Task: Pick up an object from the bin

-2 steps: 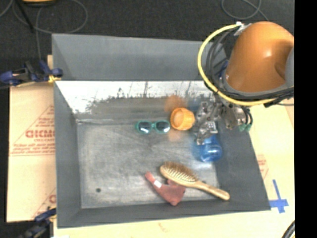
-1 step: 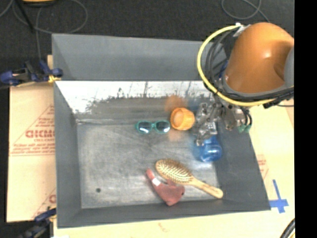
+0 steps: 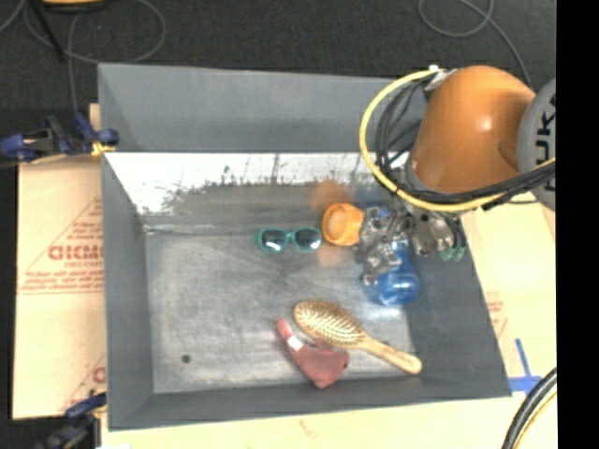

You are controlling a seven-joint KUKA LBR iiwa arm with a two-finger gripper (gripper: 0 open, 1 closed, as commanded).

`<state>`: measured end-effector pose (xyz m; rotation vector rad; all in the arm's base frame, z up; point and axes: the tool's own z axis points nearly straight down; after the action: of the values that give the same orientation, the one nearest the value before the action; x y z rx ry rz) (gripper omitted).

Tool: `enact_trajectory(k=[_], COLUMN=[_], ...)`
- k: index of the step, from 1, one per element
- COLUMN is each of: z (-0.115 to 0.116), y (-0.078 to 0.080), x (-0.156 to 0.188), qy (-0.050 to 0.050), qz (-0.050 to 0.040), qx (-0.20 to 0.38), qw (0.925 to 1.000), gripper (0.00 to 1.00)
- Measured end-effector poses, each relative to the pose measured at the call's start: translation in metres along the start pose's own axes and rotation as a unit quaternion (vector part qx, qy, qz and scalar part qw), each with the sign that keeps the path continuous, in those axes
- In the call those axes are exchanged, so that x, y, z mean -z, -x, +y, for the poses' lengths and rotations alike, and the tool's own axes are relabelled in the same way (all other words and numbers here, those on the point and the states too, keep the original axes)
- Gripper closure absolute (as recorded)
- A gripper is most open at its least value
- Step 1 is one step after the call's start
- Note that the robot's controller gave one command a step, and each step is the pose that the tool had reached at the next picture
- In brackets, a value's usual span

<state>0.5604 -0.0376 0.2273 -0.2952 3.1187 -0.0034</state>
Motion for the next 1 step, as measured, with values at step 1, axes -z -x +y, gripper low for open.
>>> enact_trajectory(k=[1], z=[0.0224], y=[-0.0054], x=[-0.0425], qy=[0.001], qz=[0.0023], qx=[0.056], qw=[0.9984], gripper=[1.0])
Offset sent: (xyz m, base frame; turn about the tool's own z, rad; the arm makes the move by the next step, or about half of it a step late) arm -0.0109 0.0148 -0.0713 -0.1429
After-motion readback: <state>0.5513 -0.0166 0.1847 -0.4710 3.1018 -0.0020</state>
